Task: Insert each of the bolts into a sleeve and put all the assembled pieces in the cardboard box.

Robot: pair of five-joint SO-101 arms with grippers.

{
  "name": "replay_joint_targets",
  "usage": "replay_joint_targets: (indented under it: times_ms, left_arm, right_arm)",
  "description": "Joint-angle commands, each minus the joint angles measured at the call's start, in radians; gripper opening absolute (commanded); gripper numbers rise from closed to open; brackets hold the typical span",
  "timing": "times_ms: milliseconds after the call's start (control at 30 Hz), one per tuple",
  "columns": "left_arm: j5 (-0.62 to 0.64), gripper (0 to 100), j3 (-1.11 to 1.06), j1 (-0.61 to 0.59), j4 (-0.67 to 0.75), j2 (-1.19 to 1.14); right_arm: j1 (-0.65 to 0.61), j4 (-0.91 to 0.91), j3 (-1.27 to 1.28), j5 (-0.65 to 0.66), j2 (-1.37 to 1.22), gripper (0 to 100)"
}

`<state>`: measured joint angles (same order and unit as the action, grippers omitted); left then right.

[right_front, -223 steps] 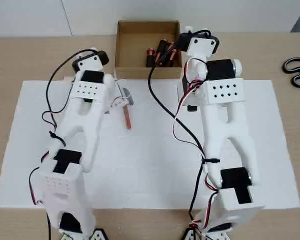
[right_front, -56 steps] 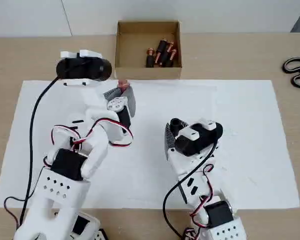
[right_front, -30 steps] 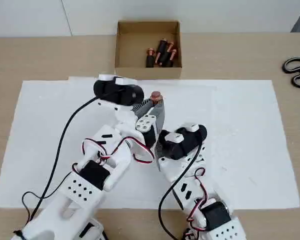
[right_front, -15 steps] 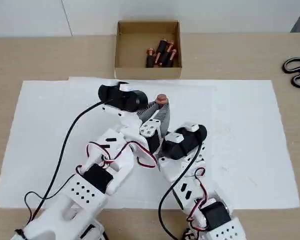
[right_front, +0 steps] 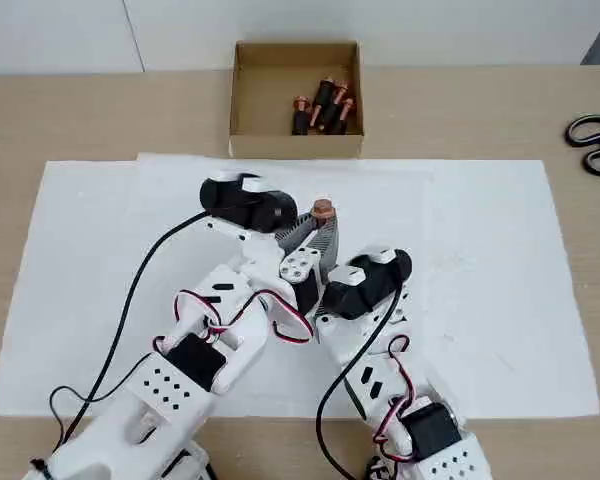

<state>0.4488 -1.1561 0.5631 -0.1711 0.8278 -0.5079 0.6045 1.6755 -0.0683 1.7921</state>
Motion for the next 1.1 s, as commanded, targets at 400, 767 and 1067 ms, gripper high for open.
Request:
replay_joint_targets:
  times_ms: [400, 767, 1067]
  left_arm:
    - [-0.008, 1, -0.004, 0.003, -0.034, 0.023]
    - [-0.008, 1, -0.002, 0.052, -0.089, 0.023]
    - [-0.009, 1, -0.002, 0.057, -0.097, 0.023]
  right_arm:
    - [0.005, -0.004, 0.009, -0.012, 0.022, 0.4]
    - [0.005, -0.004, 0.009, -0.012, 0.022, 0.4]
    - [0.005, -0.004, 0.009, -0.012, 0.022, 0.4]
